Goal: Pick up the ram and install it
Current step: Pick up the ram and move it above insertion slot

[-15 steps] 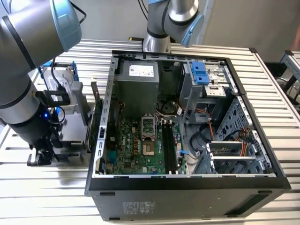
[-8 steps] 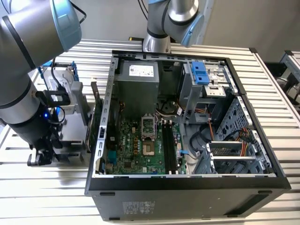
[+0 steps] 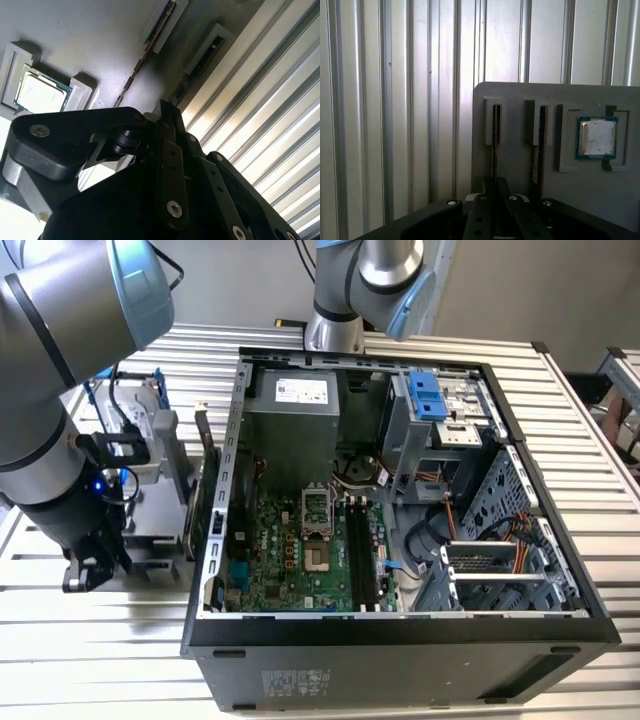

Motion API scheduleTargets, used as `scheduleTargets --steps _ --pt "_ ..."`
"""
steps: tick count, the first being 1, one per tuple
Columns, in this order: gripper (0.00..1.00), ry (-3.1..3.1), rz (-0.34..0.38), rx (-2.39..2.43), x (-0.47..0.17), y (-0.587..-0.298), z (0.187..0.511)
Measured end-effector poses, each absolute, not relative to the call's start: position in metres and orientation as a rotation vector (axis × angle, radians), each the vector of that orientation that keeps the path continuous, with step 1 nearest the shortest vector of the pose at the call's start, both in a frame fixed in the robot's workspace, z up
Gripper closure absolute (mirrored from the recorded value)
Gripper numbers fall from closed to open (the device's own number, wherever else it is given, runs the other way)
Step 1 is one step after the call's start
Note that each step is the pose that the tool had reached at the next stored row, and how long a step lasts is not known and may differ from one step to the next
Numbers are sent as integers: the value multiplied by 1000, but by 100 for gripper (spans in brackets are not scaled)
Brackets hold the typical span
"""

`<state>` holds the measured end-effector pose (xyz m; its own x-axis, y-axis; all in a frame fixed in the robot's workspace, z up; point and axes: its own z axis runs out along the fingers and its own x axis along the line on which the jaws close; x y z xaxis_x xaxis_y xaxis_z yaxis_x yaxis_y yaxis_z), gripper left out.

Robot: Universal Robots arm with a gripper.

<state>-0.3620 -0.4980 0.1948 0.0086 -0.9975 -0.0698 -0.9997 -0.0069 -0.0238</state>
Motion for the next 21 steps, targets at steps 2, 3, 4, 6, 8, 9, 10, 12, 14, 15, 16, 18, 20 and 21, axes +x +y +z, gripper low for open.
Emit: scheduleTargets --steps 2,3,4,6,8,9,10,12,14,15,16,18,20,21 --pt "100 2166 51 -2183 -362 -498 195" --pt "100 2166 51 -2183 -362 -498 195" --pt "100 2165 51 -2183 -362 -498 195" --pt "100 2165 51 -2184 -362 -498 195" --pt "100 2165 51 -2184 -362 -498 195" --pt "100 2165 51 -2184 -362 -498 195" --pt "100 2165 51 -2184 -362 -498 195" --pt "100 2165 51 -2184 -362 -498 196" --pt "100 2165 51 -2184 -362 -498 199" --pt "100 2165 51 -2184 -362 -498 202" --pt "100 2165 51 -2184 -362 -498 204" --pt "100 2165 51 -2184 -362 -498 208" --pt "100 2165 51 -2184 -362 -498 213" --pt "100 2165 51 -2184 -362 -498 216"
